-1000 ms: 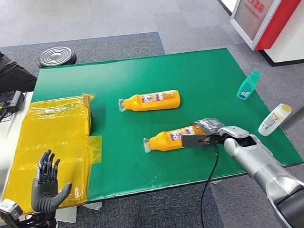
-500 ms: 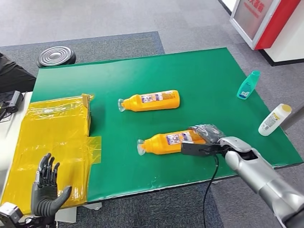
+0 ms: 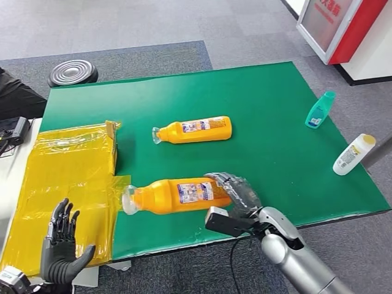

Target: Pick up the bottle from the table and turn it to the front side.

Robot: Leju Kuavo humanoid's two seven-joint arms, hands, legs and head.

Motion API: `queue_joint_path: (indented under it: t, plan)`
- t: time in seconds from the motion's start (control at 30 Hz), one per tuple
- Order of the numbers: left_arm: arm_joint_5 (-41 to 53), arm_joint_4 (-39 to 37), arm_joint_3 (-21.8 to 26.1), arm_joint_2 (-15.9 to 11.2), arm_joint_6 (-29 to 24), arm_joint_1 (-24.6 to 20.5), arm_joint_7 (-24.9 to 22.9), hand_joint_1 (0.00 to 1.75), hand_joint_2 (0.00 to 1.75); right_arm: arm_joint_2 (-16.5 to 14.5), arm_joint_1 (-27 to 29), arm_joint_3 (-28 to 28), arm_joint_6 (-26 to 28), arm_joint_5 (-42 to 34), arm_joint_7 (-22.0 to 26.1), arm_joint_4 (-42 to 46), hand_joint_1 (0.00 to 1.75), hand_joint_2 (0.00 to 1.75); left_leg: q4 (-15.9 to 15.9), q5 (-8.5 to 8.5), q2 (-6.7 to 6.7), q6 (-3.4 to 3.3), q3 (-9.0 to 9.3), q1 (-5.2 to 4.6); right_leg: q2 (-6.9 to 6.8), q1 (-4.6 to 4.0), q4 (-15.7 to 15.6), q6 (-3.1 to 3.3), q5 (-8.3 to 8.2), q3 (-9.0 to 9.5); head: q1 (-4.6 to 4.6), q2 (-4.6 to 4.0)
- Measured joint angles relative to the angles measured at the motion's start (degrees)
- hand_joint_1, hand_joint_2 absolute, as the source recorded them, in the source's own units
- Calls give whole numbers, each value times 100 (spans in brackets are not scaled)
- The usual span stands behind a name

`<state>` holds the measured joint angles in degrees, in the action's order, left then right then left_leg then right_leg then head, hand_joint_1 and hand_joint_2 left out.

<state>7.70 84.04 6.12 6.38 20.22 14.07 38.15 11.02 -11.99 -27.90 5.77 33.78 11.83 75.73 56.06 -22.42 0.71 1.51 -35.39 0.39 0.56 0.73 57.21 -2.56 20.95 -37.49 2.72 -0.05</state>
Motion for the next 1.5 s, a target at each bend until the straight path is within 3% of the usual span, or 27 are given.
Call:
queue_joint_path:
  t: [0.27, 0.47, 0.77, 1.3, 1.5]
  plan:
    - [390, 20, -480, -48, 61, -95, -2, 0, 175, -1119, 280, -135, 197, 3, 335, -197, 175, 175, 0, 0, 0, 1, 1, 1, 0, -1, 0, 3, 2, -1, -1, 1]
    - [451, 20, -811, -132, -43, -193, -15, 0, 175, -1542, 313, -316, 307, 63, 369, -469, 175, 175, 0, 0, 0, 1, 0, 1, 0, 0, 0, 4, 2, -1, 0, 0]
    - [305, 20, -1176, -277, -220, -312, -33, 0, 175, -1824, 407, -628, 303, -136, 619, -969, 175, 175, 0, -1, 0, 2, 0, 1, 1, -1, 0, 6, 4, -2, -1, -1]
    - [209, 19, -1312, -356, -208, -313, -32, 0, 175, -1896, 411, -788, 261, -306, 694, -1379, 175, 175, 0, -2, 0, 4, 1, 0, 1, -1, 0, 6, 3, -4, -1, 0]
    - [187, 17, -1565, -405, -50, -390, -2, 0, 175, -1974, 312, -794, 219, -501, 691, -1627, 175, 175, 0, -2, 0, 3, 1, 0, 1, -1, 0, 7, 3, -2, -1, 1]
